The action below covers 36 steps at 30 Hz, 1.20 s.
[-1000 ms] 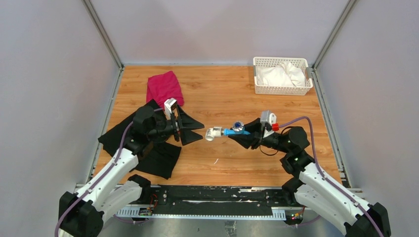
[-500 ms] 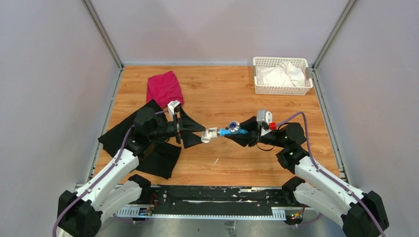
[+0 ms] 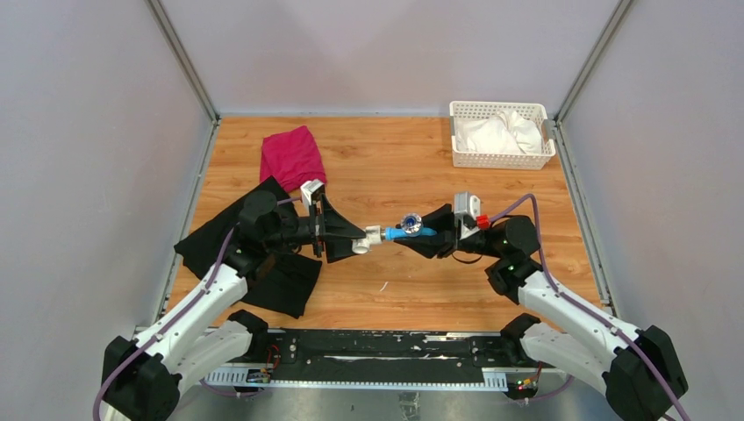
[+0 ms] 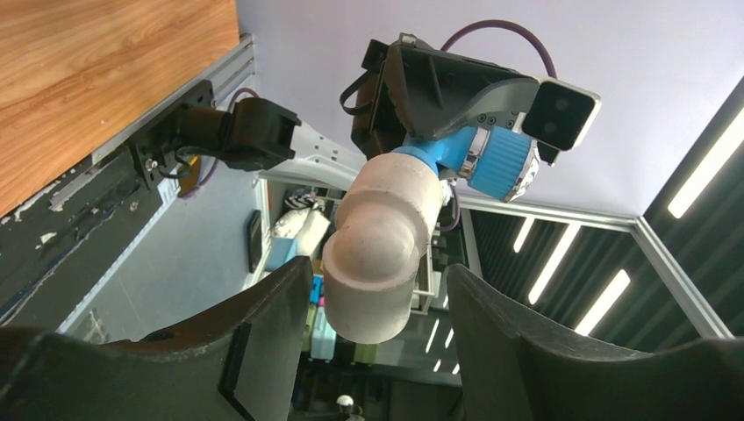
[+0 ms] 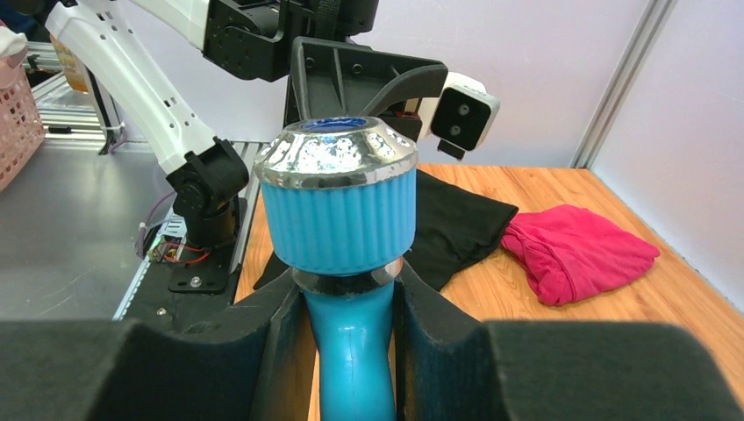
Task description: Install the water faucets
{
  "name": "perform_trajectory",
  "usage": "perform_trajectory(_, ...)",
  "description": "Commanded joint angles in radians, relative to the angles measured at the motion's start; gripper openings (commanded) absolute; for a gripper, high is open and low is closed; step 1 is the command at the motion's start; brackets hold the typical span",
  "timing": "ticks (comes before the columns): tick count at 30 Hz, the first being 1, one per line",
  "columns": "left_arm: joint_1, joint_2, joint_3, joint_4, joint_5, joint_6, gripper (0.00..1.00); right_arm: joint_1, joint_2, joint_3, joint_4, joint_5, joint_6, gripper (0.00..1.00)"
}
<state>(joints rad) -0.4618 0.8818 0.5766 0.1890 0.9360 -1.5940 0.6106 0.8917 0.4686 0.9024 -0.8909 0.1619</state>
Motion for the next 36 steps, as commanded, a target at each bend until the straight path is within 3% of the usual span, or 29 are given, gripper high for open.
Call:
perform_trajectory(1,-0.013,-0.02,-0.006,0.055,0.007,-0.035,0.63,0.023,0.009,0.039,0.104,-0.01,0.016,0.0)
perform_trajectory(12,-0.046,-0.022,-0.037,0.22,-0.012,-0.115,0.57,0.029,0.085,0.019,0.3,-0.004,0.131,0.0)
perform_trajectory(19,-0.048,-0.032,-0.075,0.29,-0.039,-0.161,0.48,0.029,0.119,0.015,0.361,-0.005,0.171,0.0)
perform_trajectory(30,-0.052,-0.03,-0.098,0.358,-0.073,-0.189,0.49,0.036,0.156,0.022,0.41,-0.025,0.21,0.0)
perform_trajectory(36,-0.055,-0.011,-0.092,0.365,-0.073,-0.182,0.35,0.042,0.17,0.025,0.412,-0.032,0.22,0.0)
